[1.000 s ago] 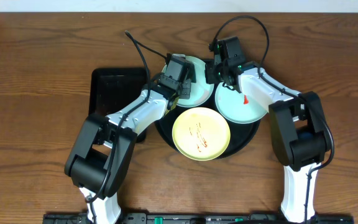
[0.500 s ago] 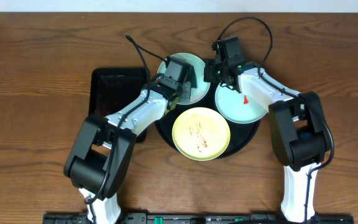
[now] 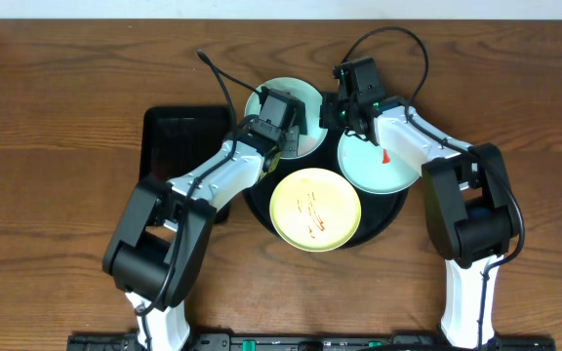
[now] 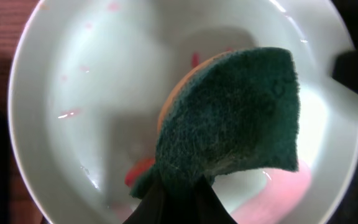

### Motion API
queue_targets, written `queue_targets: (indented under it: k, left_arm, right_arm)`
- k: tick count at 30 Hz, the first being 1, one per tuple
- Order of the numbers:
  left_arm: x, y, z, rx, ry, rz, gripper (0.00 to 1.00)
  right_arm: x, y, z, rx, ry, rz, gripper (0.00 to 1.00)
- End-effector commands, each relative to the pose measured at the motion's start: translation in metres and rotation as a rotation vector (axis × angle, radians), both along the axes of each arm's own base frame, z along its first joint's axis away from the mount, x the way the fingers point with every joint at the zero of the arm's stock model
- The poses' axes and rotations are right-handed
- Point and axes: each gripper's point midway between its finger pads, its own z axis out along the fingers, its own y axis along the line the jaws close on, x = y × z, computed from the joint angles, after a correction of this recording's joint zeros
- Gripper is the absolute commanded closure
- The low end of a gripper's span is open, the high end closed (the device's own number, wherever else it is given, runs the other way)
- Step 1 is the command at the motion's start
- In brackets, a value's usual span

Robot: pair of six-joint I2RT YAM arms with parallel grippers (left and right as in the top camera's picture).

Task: Clean dirty plates on tray and stack at the side
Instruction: 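Scrub the green plate with the sponge while right gripper holds it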

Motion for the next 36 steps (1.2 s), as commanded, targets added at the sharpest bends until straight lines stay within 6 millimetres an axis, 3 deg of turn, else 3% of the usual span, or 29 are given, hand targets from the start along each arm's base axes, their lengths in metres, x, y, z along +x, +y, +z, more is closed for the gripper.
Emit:
queue_targets:
  k: [1, 6, 16, 23, 30, 36]
  left_arm:
    - [0.018, 0.014, 0.003, 0.072, -0.066, 0.048, 0.93]
    - [0.034, 0.015, 0.021, 0.088, -0.158, 0.057, 0.93]
    - [0.046, 0.014, 0.034, 0.071, -0.228, 0.08, 0.93]
    - [0.015, 0.011, 0.004, 0.08, -0.046, 0.006, 0.93]
    - [-0.004, 0.018, -0.01, 0.139, 0.043, -0.041, 0.93]
    - [-0.014, -0.008, -0.012, 0.045, 0.084, -0.185, 0.93]
  right_arm:
    - [0.003, 0.005, -0.001, 0.016, 0.006, -0.007, 0.99]
    - [0.002, 0.005, -0.002, 0.009, 0.006, 0.002, 0.99]
    - [0.0, 0.004, -0.004, 0.005, 0.016, 0.002, 0.99]
    - [0.001, 0.004, -0.003, 0.006, 0.014, 0.001, 0.99]
    - [0.001, 0.004, -0.003, 0.006, 0.015, 0.001, 0.99]
    - [0.0, 0.005, -0.003, 0.009, 0.016, 0.003, 0.99]
